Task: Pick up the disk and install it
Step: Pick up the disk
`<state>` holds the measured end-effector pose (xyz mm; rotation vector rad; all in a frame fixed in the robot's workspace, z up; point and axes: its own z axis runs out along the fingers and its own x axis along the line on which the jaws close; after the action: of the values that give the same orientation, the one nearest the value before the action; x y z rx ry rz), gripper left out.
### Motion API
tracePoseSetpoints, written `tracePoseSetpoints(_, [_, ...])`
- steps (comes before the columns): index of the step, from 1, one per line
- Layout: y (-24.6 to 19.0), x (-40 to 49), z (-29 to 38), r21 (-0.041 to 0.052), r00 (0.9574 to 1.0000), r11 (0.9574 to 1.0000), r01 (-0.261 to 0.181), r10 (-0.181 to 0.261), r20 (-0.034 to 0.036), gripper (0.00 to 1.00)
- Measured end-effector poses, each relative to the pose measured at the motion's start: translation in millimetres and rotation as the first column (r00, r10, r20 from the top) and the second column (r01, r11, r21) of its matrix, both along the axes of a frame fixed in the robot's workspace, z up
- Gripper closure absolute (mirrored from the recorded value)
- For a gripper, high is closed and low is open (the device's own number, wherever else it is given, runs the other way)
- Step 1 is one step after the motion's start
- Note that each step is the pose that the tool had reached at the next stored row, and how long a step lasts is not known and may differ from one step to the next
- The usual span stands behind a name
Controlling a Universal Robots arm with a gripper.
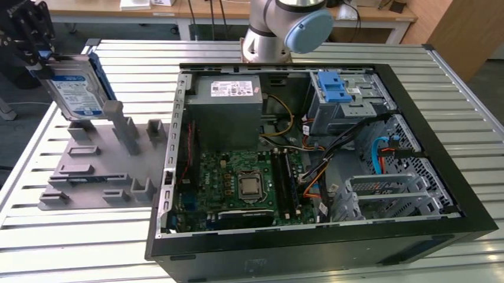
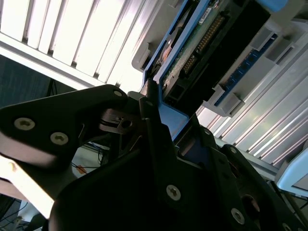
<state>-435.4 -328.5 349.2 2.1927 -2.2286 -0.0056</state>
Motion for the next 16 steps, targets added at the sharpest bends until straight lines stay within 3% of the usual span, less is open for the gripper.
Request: tracePoseSetpoints(16, [0.0,0.0,5.4,0.0001,1.0000,1.0000,0.000,0.000,0.0002,0.64])
